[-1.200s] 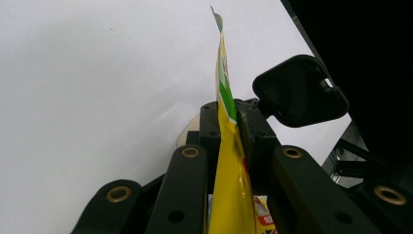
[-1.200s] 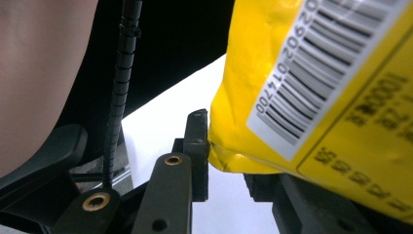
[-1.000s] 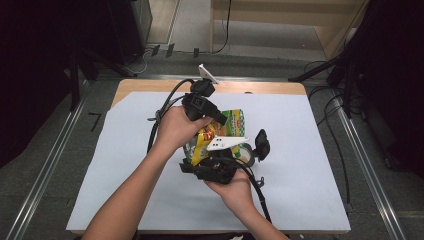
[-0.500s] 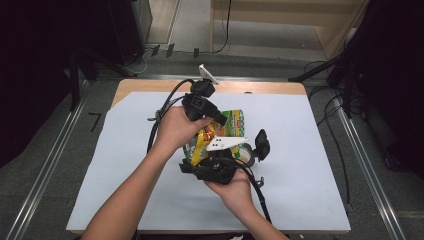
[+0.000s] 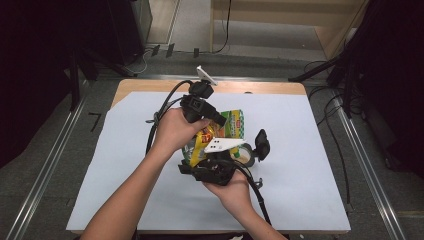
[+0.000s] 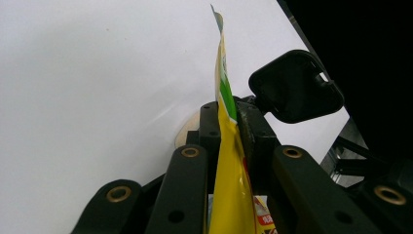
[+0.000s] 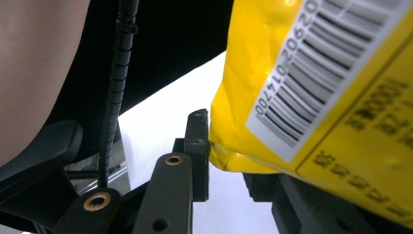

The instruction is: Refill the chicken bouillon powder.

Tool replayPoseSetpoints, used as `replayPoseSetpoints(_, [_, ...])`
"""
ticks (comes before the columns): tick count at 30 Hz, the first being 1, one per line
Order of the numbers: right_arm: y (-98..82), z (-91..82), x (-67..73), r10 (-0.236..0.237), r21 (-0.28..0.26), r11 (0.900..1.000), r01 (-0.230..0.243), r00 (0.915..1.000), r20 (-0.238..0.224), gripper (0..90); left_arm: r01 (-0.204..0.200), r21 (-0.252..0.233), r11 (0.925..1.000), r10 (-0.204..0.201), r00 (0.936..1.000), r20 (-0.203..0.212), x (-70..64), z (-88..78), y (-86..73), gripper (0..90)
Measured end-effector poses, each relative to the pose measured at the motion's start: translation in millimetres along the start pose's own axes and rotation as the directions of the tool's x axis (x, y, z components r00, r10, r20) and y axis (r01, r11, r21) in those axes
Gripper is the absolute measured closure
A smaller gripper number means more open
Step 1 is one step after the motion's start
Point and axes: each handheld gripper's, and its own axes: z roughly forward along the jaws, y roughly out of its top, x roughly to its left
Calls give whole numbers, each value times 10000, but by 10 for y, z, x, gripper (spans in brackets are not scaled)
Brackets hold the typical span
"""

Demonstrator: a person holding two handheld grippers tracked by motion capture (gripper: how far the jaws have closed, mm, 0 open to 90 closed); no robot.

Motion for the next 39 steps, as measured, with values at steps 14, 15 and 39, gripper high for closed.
replayPoseSetpoints(14, [1,-12,8,43,-7,10000,-43,10000,-60,757,31,102,9999,-30,10000,-43,-19,5,11,821])
replayPoseSetpoints(15, [2,-12,9,62,-14,10000,-62,10000,-71,758,35,111,9999,-35,10000,-50,-20,6,12,821])
replayPoseSetpoints(39, [2,-14,9,80,-31,10000,-80,9998,-160,759,-63,188,9998,65,10000,-60,-33,-1,8,820])
